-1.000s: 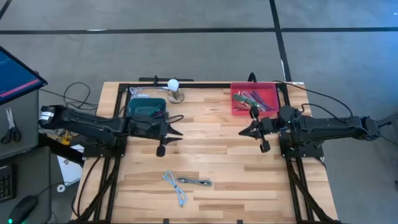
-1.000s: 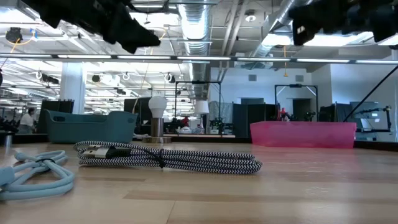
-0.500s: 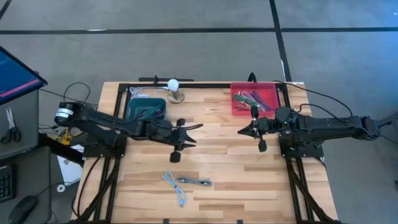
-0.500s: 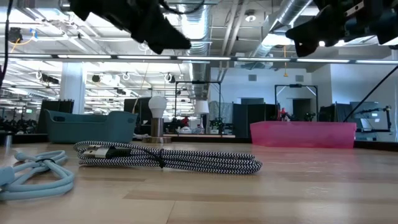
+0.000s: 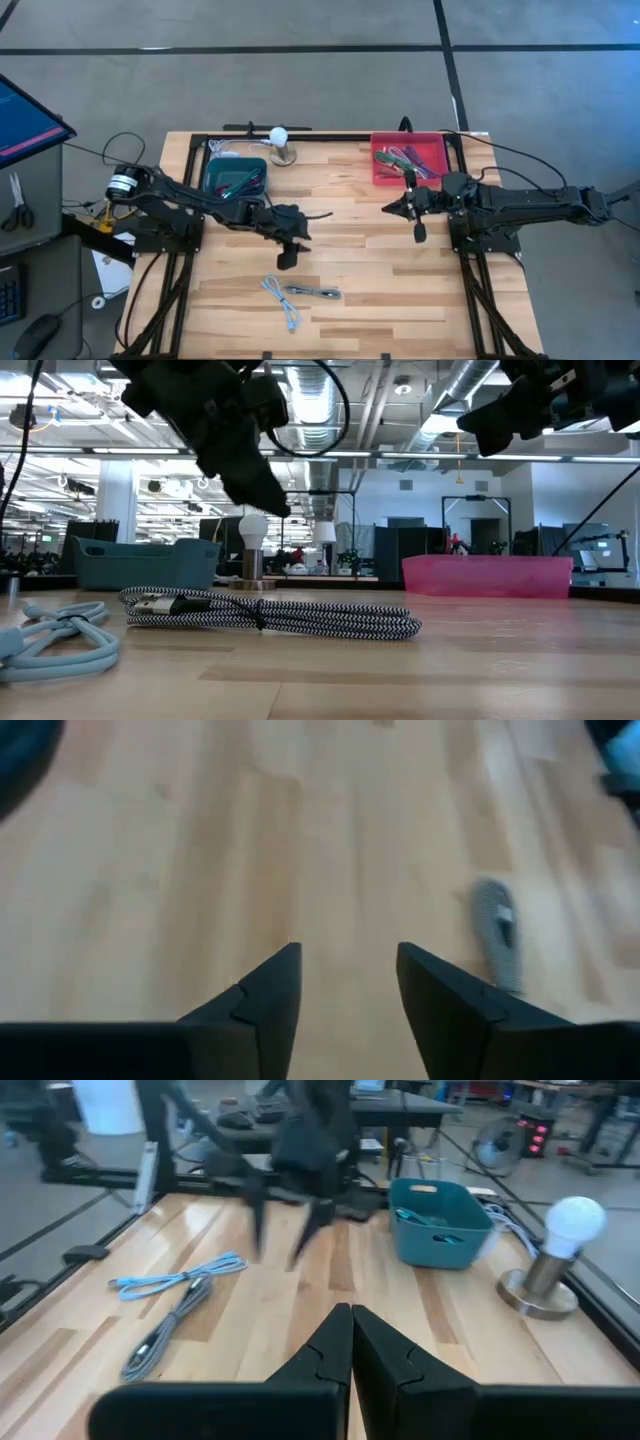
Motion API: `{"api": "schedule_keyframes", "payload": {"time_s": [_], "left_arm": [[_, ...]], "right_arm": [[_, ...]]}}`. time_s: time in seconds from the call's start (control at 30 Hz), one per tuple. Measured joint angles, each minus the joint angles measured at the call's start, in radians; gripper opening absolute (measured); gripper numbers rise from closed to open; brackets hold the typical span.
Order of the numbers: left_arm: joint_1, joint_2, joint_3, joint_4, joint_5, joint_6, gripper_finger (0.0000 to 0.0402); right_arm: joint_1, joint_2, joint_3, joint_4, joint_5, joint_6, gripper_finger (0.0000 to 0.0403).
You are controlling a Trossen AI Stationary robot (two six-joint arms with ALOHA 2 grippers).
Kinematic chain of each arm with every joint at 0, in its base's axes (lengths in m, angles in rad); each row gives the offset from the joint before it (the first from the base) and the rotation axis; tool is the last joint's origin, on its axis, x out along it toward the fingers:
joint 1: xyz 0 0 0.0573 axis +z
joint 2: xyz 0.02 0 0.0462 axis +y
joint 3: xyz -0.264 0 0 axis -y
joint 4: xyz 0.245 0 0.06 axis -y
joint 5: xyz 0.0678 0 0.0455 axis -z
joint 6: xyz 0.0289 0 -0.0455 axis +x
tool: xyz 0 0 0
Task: Pick & Place USB Port
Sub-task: Put the striped white and black charger cable into the blue bin
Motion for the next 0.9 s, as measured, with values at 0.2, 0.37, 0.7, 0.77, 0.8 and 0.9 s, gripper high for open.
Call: {"api": "schedule_keyframes", "payload": {"time_s": [0.2,0.37,0.7,0.77,0.8,0.9], "left_arm": [[-0.039,0.027,0.000,0.010,0.159,-0.090,0.0179],[-0.116,0.027,0.008,0.068,0.071,-0.108,0.0170],[-0.248,0.086,0.070,0.071,-0.134,-0.114,0.0164],[-0.256,0.125,0.079,0.072,-0.134,-0.122,0.0166],[-0.259,0.145,0.082,0.071,-0.134,-0.131,0.0167],[-0.261,0.199,0.084,0.071,-0.128,-0.139,0.0169]], "right_arm": [[0.000,0.001,0.000,-0.015,0.019,0.007,0.0000],[0.000,0.001,0.000,-0.023,0.019,0.009,0.0000],[0.002,0.001,0.000,-0.023,0.019,0.043,0.0000],[0.002,0.001,0.000,-0.023,0.018,0.043,0.0000],[0.002,0.001,0.000,-0.023,0.018,0.044,0.0000],[0.002,0.001,0.000,-0.023,0.018,0.066,0.0000]]}}
